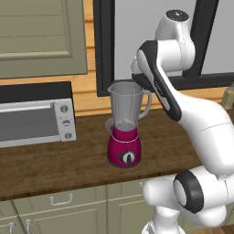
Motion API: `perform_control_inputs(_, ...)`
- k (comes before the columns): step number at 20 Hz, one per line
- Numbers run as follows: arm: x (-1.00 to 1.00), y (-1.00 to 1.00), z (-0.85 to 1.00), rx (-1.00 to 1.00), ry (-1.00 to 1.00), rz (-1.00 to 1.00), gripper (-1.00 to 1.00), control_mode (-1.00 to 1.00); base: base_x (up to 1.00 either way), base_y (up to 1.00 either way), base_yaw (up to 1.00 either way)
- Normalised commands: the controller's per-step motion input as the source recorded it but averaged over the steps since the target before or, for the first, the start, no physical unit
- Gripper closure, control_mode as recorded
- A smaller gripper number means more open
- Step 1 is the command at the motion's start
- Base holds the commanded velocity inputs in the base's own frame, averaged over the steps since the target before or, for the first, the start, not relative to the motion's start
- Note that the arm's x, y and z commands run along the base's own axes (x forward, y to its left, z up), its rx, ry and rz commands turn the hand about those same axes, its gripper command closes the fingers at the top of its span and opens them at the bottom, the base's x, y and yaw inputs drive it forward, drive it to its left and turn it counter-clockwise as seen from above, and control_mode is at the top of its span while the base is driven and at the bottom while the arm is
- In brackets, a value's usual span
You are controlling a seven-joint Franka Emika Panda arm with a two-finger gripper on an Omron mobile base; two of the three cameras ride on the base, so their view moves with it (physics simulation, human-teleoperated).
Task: Close the lid blender by securely placing the lid on top.
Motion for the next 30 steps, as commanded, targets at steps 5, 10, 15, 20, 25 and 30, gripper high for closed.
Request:
perform_control_inputs(5,0.23,0.67,0.04,-0.01,0.09,-0.02,1.00,-1.00,0.00,0.00,0.00)
perform_control_inputs(10,0.25,0.27,0.03,-0.06,0.16,0.00,1.00,-1.00,0.00,0.00,0.00)
perform_control_inputs(15,0.10,0.00,0.00,-0.01,0.00,0.00,1.00,-1.00,0.00,0.00,0.00)
perform_control_inputs(20,0.20,0.04,0.00,0.00,0.01,0.00,1.00,-1.00,0.00,0.00,0.00)
perform_control_inputs(25,0.21,0.10,-0.02,0.00,0.03,0.00,1.00,-1.00,0.00,0.00,0.00)
perform_control_inputs(30,0.03,0.17,-0.12,0.00,0.06,0.00,1.00,-1.00,0.00,0.00,0.00)
